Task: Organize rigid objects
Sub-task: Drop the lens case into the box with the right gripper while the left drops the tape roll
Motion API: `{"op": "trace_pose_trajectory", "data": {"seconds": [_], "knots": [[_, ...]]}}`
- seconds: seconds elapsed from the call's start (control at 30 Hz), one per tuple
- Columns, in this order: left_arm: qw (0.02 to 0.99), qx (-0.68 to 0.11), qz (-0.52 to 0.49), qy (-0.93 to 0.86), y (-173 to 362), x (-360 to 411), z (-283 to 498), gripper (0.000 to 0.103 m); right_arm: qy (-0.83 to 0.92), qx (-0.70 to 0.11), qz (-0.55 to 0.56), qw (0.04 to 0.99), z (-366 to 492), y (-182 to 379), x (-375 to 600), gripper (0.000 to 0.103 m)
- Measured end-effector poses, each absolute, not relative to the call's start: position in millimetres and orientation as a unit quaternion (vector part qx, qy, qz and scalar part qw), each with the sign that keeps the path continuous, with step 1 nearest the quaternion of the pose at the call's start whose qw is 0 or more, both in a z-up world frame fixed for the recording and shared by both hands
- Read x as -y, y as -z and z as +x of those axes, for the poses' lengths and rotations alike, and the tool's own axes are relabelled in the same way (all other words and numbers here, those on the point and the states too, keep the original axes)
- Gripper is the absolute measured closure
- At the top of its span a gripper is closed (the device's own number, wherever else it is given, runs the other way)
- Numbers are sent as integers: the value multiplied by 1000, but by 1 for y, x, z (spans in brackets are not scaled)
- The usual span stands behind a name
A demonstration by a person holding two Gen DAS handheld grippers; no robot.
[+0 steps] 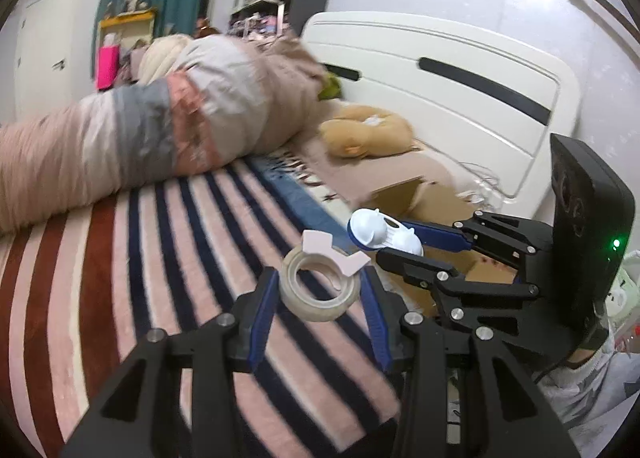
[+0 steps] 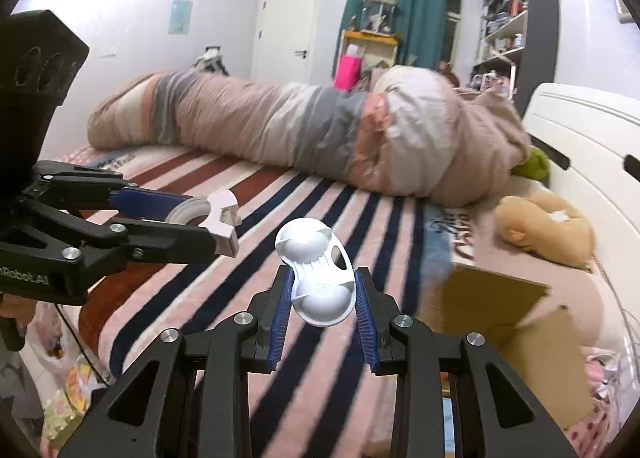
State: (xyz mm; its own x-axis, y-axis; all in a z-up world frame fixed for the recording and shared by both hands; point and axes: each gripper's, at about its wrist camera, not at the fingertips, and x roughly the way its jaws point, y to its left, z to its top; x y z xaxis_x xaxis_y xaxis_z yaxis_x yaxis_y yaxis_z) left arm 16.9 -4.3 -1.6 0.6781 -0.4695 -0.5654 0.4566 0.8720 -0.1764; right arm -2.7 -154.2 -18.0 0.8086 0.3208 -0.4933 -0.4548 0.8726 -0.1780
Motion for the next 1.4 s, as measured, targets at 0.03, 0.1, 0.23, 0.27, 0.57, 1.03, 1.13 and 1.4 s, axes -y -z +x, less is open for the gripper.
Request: {"op": "trace_pose_trajectory", "data": {"seconds": [0.03,0.1,0.23,0.27,0.57,1.03,1.13,1.4], "knots": [[915,-311,-8,258,-2,11,16,65,-204,-229,-139,942,-6,13,168,77],[910,-311,0,274,-7,36,18,65,-196,-228,-130,945,-10,9,190,77],[900,-319,19,296,-9,86,28,65,-164,-231,-114,952,-8,8,241,77],[897,-322,24,301,-9,98,31,65,-158,-234,-110,953,-6,9,250,77],[867,-370,43,331,22,172,75,64,-121,-288,-91,946,30,36,318,77],[870,-377,62,312,35,186,95,36,-124,-318,-88,936,53,56,329,65],[876,-367,53,308,27,179,87,28,-133,-314,-82,937,49,50,329,61],[914,-312,32,258,-10,141,45,6,-173,-269,-82,944,25,19,322,39]]}}
